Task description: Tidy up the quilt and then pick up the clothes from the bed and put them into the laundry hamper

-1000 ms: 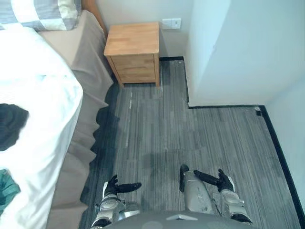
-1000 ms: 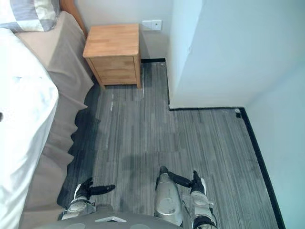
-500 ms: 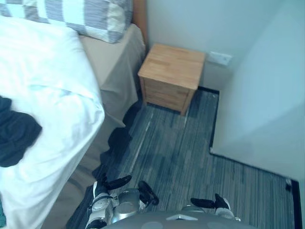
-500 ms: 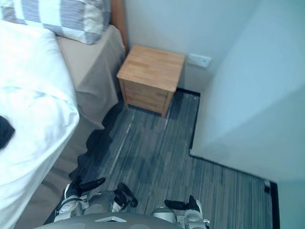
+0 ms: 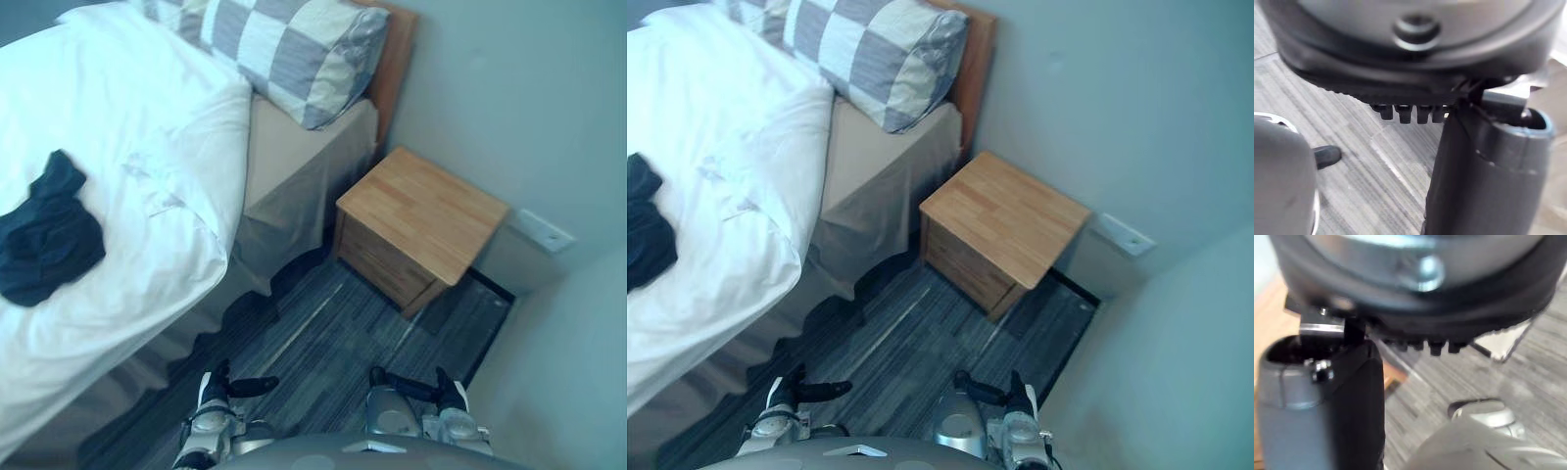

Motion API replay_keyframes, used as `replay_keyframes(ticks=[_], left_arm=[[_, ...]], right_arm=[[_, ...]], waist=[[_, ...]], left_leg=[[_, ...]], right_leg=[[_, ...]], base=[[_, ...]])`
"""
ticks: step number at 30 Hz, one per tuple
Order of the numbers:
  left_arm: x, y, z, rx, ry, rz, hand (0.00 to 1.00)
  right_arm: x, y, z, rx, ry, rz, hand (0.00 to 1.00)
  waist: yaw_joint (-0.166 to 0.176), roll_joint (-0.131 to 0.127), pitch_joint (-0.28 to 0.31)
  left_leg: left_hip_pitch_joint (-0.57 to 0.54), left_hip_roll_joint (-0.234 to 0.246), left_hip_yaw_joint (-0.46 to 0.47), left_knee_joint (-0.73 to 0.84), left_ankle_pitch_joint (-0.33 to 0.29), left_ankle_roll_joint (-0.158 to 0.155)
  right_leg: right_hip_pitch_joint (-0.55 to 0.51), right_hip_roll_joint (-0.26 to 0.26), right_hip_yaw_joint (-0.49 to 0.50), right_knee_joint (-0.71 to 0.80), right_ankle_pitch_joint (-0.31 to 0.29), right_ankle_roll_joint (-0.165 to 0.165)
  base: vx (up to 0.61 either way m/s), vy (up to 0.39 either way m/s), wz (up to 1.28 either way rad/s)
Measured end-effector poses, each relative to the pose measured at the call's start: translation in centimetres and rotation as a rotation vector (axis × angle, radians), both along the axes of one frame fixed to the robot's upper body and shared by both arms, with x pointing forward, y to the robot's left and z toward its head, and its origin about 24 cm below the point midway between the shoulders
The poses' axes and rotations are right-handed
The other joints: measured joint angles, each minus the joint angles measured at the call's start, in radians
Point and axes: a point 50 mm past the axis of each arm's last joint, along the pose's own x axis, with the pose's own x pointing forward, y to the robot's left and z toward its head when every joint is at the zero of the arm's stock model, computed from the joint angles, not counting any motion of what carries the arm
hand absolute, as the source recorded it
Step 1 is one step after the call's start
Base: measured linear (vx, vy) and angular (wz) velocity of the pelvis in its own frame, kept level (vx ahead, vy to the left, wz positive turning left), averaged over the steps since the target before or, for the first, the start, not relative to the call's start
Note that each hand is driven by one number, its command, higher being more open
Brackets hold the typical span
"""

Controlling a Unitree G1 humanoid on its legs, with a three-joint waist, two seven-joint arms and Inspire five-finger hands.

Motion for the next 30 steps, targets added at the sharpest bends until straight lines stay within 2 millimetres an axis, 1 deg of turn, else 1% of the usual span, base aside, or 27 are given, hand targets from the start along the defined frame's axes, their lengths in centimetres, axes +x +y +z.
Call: replay_keyframes(ticks=[1,2,3,4,5,6,7,8,9,11,12,13,14,16,17,19,20,21,22,23,24,25,26,27,28,29,30], left_arm=[[0.1,-0.3,0.0,-0.009,-0.009,-0.01,1.0],[0.2,-0.3,0.1,-0.013,-0.016,-0.009,1.0],[0.4,-0.3,0.2,-0.02,-0.031,-0.006,1.0],[0.6,-0.2,0.3,-0.018,-0.041,-0.004,1.0],[0.7,0.3,0.5,-0.009,-0.051,0.003,1.0],[0.7,0.3,0.5,-0.013,-0.054,0.007,1.0],[0.7,0.2,0.5,-0.014,-0.055,0.011,1.0],[0.7,0.2,0.5,-0.02,-0.054,0.02,1.0],[0.5,0.3,0.3,-0.023,-0.042,0.023,1.0],[0.6,0.3,0.3,-0.022,-0.039,0.01,1.0],[0.7,0.5,0.4,-0.021,-0.045,0.006,1.0],[0.8,1.2,0.5,-0.013,-0.047,0.014,1.0],[0.6,1.6,0.5,-0.029,-0.047,0.066,1.0],[0.5,1.8,0.5,-0.033,-0.045,0.082,1.0],[0.4,1.7,0.4,-0.034,-0.044,0.082,1.0],[0.2,1.7,0.3,-0.037,-0.036,0.076,1.0],[-0.1,1.7,0.1,-0.039,-0.018,0.064,1.0],[-0.4,1.7,0.0,-0.043,-0.006,0.059,1.0],[-0.7,1.6,-0.1,-0.048,0.01,0.055,1.0],[-0.8,1.5,-0.2,-0.05,0.025,0.055,1.0],[-0.8,1.6,-0.2,-0.049,0.025,0.054,1.0],[-0.5,2.0,-0.1,-0.036,0.017,0.045,1.0],[-0.4,2.7,0.1,-0.013,0.018,0.038,1.0],[-0.3,3.0,0.2,-0.002,0.015,0.033,1.0],[-0.2,2.9,0.2,-0.003,0.014,0.032,1.0],[0.0,2.7,0.2,-0.008,0.012,0.027,1.0],[0.0,2.5,0.1,-0.015,0.014,0.028,1.0]], right_arm=[[0.2,-0.2,0.0,-0.008,0.013,0.002,1.0],[0.1,-0.2,0.0,-0.01,0.021,-0.006,1.0],[-0.4,-0.2,-0.2,-0.014,0.038,-0.015,1.0],[-0.8,-0.1,-0.4,-0.015,0.05,-0.013,1.0],[-1.4,0.0,-0.6,-0.024,0.074,-0.001,1.0],[-1.5,0.1,-0.6,-0.027,0.077,0.004,1.0],[-1.3,0.1,-0.5,-0.029,0.073,0.009,1.0],[-1.2,0.1,-0.5,-0.029,0.069,0.016,1.0],[-1.2,0.2,-0.5,-0.021,0.064,0.017,1.0],[-1.1,0.4,-0.6,-0.014,0.069,0.01,1.0],[-1.3,0.5,-0.7,-0.007,0.081,0.002,1.0],[-1.9,0.9,-1.1,0.016,0.106,-0.03,1.0],[-2.4,1.3,-1.3,0.034,0.121,-0.051,1.0],[-2.7,1.5,-1.4,0.043,0.131,-0.048,1.0],[-2.8,1.5,-1.5,0.048,0.132,-0.045,1.0],[-3.2,1.6,-1.6,0.053,0.142,-0.04,1.0],[-3.7,1.7,-1.7,0.057,0.153,-0.044,1.0],[-3.9,1.6,-1.7,0.055,0.155,-0.047,1.0],[-3.8,1.3,-1.6,0.05,0.146,-0.06,1.0],[-3.4,1.2,-1.4,0.05,0.12,-0.07,1.0],[-3.1,1.3,-1.3,0.052,0.102,-0.071,1.0],[-2.3,1.8,-1.0,0.063,0.062,-0.076,1.0],[-2.1,2.2,-1.0,0.078,0.045,-0.079,1.0],[-1.9,2.6,-1.0,0.087,0.036,-0.065,1.0],[-1.8,2.7,-1.0,0.088,0.033,-0.058,1.0],[-1.6,2.7,-0.9,0.089,0.022,-0.045,1.0],[-1.2,2.6,-0.7,0.083,0.007,-0.026,1.0]], waist=[[-0.003,0.012,0.001],[-0.002,0.01,0.002],[-0.004,0.002,0.008],[-0.004,-0.003,0.013],[0.002,-0.011,0.02],[0.006,-0.014,0.022],[0.006,-0.014,0.022],[0.004,-0.011,0.021],[0.003,-0.01,0.01],[-0.004,-0.011,0.002],[-0.002,-0.023,0.007],[0.005,-0.048,0.017],[0.008,-0.058,0.013],[0.018,-0.07,0.018],[0.02,-0.07,0.018],[0.024,-0.073,0.009],[0.022,-0.083,-0.002],[0.018,-0.08,-0.006],[0.004,-0.066,-0.011],[-0.003,-0.062,-0.01],[-0.003,-0.069,-0.008],[-0.005,-0.082,0.004],[-0.01,-0.104,0.01],[-0.008,-0.115,0.012],[-0.008,-0.114,0.012],[-0.008,-0.105,0.018],[-0.012,-0.096,0.023]], left_leg=[[-0.026,0.029,-0.002,0.054,0.007,-0.007],[-0.048,0.041,-0.015,0.097,0.01,-0.004],[-0.1,0.069,-0.026,0.216,0.01,-0.002],[-0.13,0.091,-0.013,0.296,0.013,0.002],[-0.164,0.134,0.079,0.427,0.009,0.027],[-0.17,0.137,0.161,0.474,-0.008,0.028],[-0.175,0.123,0.184,0.476,-0.02,0.031],[-0.192,0.075,0.191,0.437,-0.032,0.029],[-0.178,0.021,0.179,0.323,-0.048,0.03],[-0.169,-0.015,0.172,0.209,-0.045,0.042],[-0.173,-0.029,0.167,0.185,-0.036,0.055],[-0.172,-0.052,0.163,0.162,-0.016,0.065],[-0.167,-0.066,0.161,0.16,-0.015,0.066],[-0.132,-0.085,0.161,0.159,-0.015,0.066],[-0.121,-0.086,0.161,0.154,-0.015,0.066],[-0.087,-0.094,0.151,0.107,-0.009,0.06],[-0.069,-0.107,0.136,0.055,0.011,0.058],[-0.059,-0.118,0.127,0.018,0.026,0.06],[-0.051,-0.119,0.121,-0.013,0.032,0.066],[-0.044,-0.123,0.111,-0.03,0.031,0.067],[-0.039,-0.13,0.101,-0.034,0.029,0.071],[-0.027,-0.139,0.062,-0.037,0.02,0.084],[-0.025,-0.14,0.036,-0.035,0.012,0.092],[-0.035,-0.128,-0.009,-0.037,0.01,0.095],[-0.041,-0.122,-0.028,-0.037,0.011,0.093],[-0.049,-0.108,-0.068,-0.044,0.014,0.09],[-0.05,-0.1,-0.103,-0.054,0.015,0.088]], right_leg=[[0.013,0.004,-0.05,0.039,-0.035,-0.018],[0.028,0.0,-0.077,0.05,-0.046,-0.028],[0.08,-0.013,-0.146,0.053,-0.06,-0.048],[0.126,-0.021,-0.192,0.043,-0.068,-0.061],[0.209,-0.03,-0.252,0.007,-0.076,-0.075],[0.262,-0.039,-0.281,-0.03,-0.076,-0.074],[0.277,-0.044,-0.29,-0.042,-0.076,-0.071],[0.285,-0.053,-0.297,-0.055,-0.078,-0.057],[0.278,-0.054,-0.305,-0.064,-0.074,-0.038],[0.275,-0.054,-0.329,-0.109,-0.043,-0.031],[0.28,-0.058,-0.344,-0.13,-0.032,-0.029],[0.308,-0.07,-0.374,-0.179,-0.013,-0.022],[0.344,-0.077,-0.398,-0.216,-0.001,-0.014],[0.404,-0.091,-0.424,-0.237,0.003,-0.016],[0.418,-0.091,-0.432,-0.239,0.005,-0.017],[0.445,-0.09,-0.451,-0.244,0.006,-0.017],[0.45,-0.091,-0.476,-0.235,0.006,-0.017],[0.437,-0.093,-0.49,-0.197,0.004,-0.018],[0.391,-0.106,-0.494,-0.087,-0.008,-0.018],[0.319,-0.142,-0.481,0.086,-0.021,-0.022],[0.276,-0.159,-0.465,0.187,-0.021,-0.025],[0.179,-0.189,-0.368,0.394,-0.01,-0.048],[0.133,-0.156,-0.276,0.442,-0.094,-0.044],[0.09,-0.074,-0.176,0.418,-0.16,-0.059],[0.069,-0.036,-0.137,0.394,-0.176,-0.072],[0.037,0.036,-0.068,0.319,-0.181,-0.083],[0.014,0.086,-0.018,0.217,-0.175,-0.085]], base=[[0.11,-0.326,0.78],[0.12,-0.403,1.22],[0.13,-0.369,1.22],[0.16,-0.379,1.56],[0.13,-0.275,1.27],[0.1,-0.153,0.93],[0.08,-0.043,0.45],[0.13,0.057,0.29],[0.17,0.052,0.31],[0.16,0.022,0.46],[0.16,0.039,0.59],[0.16,0.034,0.59],[0.18,0.019,0.53],[0.15,-0.012,0.35],[0.09,-0.031,0.27],[0.06,-0.054,0.24],[0.07,-0.066,0.36],[0.08,-0.042,0.53],[0.07,0.04,0.56],[0.06,0.066,0.52],[0.06,0.046,0.52],[0.03,-0.006,0.61],[0.05,-0.068,0.9],[0.04,-0.079,0.89],[0.06,-0.097,1.0],[0.06,-0.102,0.99],[0.07,-0.117,1.04]])
